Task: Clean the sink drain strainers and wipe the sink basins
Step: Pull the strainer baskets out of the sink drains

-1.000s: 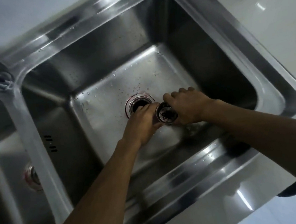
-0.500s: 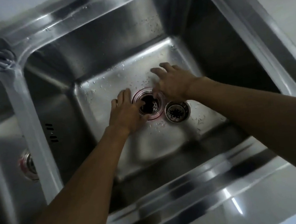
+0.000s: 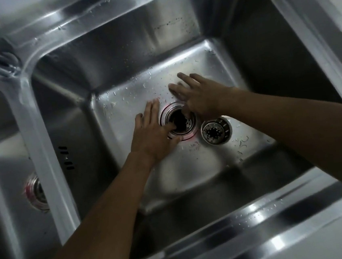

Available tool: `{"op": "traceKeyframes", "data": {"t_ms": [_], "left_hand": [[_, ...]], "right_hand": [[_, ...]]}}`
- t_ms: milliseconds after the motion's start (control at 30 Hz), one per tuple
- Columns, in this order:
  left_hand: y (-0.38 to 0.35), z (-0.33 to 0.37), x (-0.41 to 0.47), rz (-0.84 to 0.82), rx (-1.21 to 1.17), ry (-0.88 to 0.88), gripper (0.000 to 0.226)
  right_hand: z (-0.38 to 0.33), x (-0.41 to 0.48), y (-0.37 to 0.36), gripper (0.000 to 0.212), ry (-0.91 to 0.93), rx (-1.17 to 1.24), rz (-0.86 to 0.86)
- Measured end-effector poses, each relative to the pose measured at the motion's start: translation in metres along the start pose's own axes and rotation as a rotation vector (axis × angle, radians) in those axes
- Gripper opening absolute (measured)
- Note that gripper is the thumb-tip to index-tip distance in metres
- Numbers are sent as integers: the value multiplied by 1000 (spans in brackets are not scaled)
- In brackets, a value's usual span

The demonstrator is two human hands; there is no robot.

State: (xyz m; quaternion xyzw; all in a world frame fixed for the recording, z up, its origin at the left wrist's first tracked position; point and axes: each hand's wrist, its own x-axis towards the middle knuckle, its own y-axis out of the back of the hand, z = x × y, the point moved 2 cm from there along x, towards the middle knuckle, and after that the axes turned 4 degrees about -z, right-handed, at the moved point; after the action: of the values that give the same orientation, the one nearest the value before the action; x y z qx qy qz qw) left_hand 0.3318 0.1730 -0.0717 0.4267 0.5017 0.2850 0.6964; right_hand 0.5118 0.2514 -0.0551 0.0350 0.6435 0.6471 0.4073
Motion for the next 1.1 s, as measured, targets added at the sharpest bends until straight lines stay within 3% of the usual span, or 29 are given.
{"op": "traceKeyframes", "data": {"t_ms": [133,333,600,967,1100], "left_hand": [[2,-2,-2,54,-38,-36,54],[12,-3,-2,215,-85,-57,28],[30,-1,-34,257,-99,-87,29],[19,20,-69,140,-184,-74,61],[11,19,-69,96,-162,-53,65]], "right_hand": [[9,-3,9,59,59,20,-52],[11,-9,23,39,87,161,-73],[-5,-41,41,44,53,256,11],[-59,-79,34,74,2,299,58],[-66,-76,32,75,8,292,25]]}}
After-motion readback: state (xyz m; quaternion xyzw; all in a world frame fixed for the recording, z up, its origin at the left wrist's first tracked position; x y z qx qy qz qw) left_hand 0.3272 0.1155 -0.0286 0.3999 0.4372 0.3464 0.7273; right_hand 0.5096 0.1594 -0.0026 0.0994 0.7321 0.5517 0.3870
